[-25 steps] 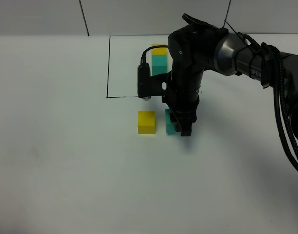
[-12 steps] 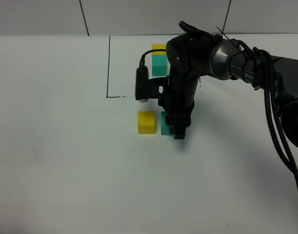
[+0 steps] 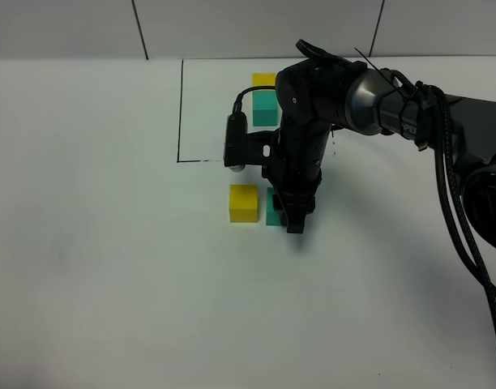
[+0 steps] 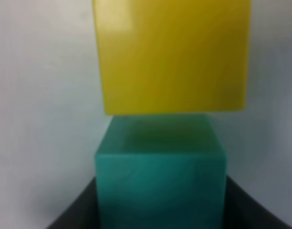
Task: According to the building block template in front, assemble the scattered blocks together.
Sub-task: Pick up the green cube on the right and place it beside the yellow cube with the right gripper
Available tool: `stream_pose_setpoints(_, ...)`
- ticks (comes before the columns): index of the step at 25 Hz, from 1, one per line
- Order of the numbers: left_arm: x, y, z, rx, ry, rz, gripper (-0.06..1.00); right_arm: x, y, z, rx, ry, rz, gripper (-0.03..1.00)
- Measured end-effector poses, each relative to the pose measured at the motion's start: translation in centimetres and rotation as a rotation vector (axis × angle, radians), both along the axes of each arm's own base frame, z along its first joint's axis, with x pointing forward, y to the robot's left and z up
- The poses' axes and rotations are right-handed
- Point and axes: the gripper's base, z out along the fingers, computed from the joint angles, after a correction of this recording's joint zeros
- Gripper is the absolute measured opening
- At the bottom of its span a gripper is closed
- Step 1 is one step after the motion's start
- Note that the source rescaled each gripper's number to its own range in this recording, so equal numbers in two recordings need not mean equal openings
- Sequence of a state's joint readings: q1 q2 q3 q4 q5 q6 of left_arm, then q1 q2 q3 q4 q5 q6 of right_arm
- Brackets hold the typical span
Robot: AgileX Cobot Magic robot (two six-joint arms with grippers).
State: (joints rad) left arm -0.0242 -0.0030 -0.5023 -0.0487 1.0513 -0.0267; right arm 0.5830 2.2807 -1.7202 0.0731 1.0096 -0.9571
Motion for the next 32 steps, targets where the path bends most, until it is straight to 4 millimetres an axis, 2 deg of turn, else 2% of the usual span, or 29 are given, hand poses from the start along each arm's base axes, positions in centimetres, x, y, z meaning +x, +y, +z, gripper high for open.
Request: stream_pose_setpoints(32, 0.00, 0.00, 0.00, 0.001, 0.000, 0.000, 0.42, -0.17, 0.83, 0.03, 0.018, -0.027, 0.045, 0.00)
